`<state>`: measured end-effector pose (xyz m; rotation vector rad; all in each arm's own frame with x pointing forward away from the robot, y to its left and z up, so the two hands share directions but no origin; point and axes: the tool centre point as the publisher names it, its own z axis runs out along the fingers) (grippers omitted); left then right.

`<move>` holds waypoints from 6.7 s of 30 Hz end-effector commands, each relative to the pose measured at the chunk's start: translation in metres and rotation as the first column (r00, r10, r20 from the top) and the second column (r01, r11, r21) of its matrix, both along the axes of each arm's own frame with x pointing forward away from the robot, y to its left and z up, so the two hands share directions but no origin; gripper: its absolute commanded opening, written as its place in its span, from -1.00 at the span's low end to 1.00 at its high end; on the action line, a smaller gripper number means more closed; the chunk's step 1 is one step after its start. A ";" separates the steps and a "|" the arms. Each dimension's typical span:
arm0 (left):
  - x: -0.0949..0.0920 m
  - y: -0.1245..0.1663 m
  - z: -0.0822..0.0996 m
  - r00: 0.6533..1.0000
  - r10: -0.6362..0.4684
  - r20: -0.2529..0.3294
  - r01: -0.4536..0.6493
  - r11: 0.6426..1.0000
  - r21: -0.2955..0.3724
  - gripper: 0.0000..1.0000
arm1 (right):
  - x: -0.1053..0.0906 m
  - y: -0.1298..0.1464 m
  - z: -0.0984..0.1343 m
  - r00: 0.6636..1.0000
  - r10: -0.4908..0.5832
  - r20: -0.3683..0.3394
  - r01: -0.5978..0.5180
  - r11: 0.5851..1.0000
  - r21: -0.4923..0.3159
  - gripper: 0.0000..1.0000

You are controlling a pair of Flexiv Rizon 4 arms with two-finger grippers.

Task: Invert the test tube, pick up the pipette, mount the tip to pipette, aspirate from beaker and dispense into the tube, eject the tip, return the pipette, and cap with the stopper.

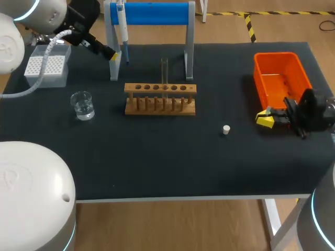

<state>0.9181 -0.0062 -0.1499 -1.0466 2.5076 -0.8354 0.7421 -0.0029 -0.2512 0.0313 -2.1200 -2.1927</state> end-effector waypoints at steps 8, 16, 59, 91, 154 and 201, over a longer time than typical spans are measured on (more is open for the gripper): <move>0.019 0.010 -0.008 0.976 0.206 0.065 -0.205 0.979 -0.023 1.00 | -0.001 -0.001 0.000 1.000 0.000 0.001 0.000 1.000 -0.001 -1.00; 0.036 0.016 -0.010 0.947 0.304 0.105 -0.300 0.952 -0.057 1.00 | -0.001 -0.001 0.000 1.000 0.000 0.001 0.000 1.000 -0.001 -1.00; 0.124 0.007 -0.025 0.800 0.552 0.234 -0.512 0.832 -0.214 1.00 | -0.001 -0.001 0.000 1.000 0.000 0.001 0.000 1.000 -0.001 -1.00; 0.165 -0.030 -0.039 0.775 0.574 0.266 -0.511 0.816 -0.270 1.00 | -0.001 -0.001 0.000 1.000 0.000 0.001 0.000 1.000 -0.001 -1.00; 0.236 -0.036 -0.051 0.704 0.642 0.305 -0.540 0.762 -0.357 -0.09 | -0.001 -0.001 0.000 1.000 0.000 0.001 0.000 1.000 -0.001 -1.00; 0.245 -0.033 -0.059 0.700 0.650 0.294 -0.553 0.755 -0.353 0.03 | -0.001 -0.001 0.000 1.000 0.000 0.001 0.000 1.000 -0.001 -1.00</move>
